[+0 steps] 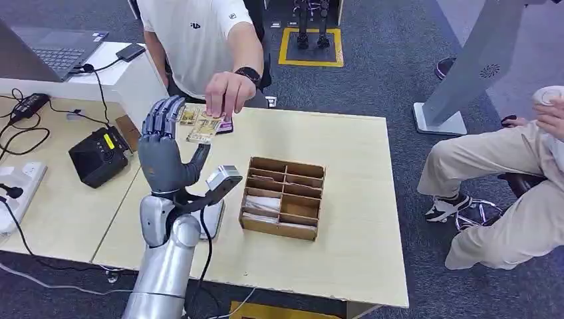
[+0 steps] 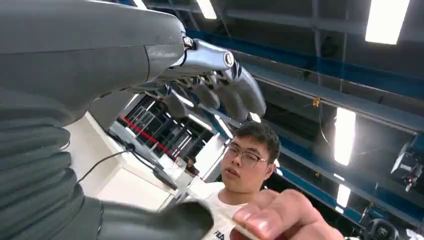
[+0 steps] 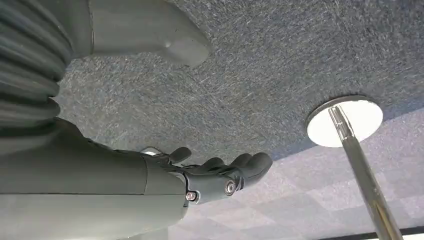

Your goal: Pass the card to the sensor for recognition and then transmit it.

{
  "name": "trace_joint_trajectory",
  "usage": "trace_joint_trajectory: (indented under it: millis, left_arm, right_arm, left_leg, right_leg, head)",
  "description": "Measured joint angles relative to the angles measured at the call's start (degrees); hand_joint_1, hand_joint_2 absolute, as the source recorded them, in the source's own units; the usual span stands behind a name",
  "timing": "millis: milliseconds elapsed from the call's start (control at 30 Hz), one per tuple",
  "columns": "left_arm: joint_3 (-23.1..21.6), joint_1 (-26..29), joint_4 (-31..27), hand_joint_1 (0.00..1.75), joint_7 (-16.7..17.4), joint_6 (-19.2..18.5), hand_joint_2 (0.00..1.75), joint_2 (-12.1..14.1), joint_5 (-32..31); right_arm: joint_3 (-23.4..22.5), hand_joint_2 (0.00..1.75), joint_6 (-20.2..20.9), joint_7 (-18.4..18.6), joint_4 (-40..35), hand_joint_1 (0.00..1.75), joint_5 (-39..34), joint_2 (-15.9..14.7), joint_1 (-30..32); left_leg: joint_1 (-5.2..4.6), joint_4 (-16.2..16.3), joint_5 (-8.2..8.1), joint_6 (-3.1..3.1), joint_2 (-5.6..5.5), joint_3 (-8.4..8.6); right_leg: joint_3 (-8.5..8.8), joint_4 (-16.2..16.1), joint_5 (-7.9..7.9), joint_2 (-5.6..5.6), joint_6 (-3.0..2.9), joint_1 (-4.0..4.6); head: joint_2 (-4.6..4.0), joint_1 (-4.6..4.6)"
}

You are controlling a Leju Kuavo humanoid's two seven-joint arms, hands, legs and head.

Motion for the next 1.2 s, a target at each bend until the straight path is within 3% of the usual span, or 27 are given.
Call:
trace_joint_trajectory:
  millis: [233,767,967,1200]
  left_arm:
    - [0.0,0.0,-0.9,1.75,-1.4,0.0,1.75,0.0,3.0]
    - [1.5,0.3,-3.3,1.75,-3.1,0.0,1.75,-0.1,3.7]
    - [5.1,1.3,-6.0,1.75,-3.2,0.0,1.75,0.1,0.0]
    - [12.0,3.1,-8.3,1.75,-5.5,0.0,1.75,0.2,0.5]
  right_arm:
    - [0.0,1.75,0.0,-0.2,0.2,0.0,-0.4,0.0,0.0]
    - [0.0,1.75,0.0,-1.3,0.9,0.0,-3.1,-0.1,-0.1]
    - [0.0,1.75,0.0,-0.8,0.9,0.0,-4.0,-0.1,-0.1]
    - [0.0,1.75,0.0,0.0,0.9,0.0,-5.1,-0.1,-0.1]
  left_leg:
    - [0.0,0.0,0.0,0.0,0.0,-0.01]
    - [0.0,0.0,0.01,0.0,-0.02,-0.03]
    - [0.0,0.0,0.0,0.0,-0.01,-0.04]
    - [0.01,0.0,0.0,0.0,-0.01,-0.04]
  right_leg:
    - [0.0,0.0,0.0,-0.01,0.0,0.0]
    - [0.01,0.0,0.0,-0.03,0.0,0.0]
    - [0.01,0.0,-0.01,-0.03,-0.01,0.0]
    - [0.01,0.0,-0.01,-0.03,-0.01,0.01]
  head:
    - [0.0,0.0]
    - [0.0,0.0]
    - [0.0,0.0]
    - [0.0,0.0]
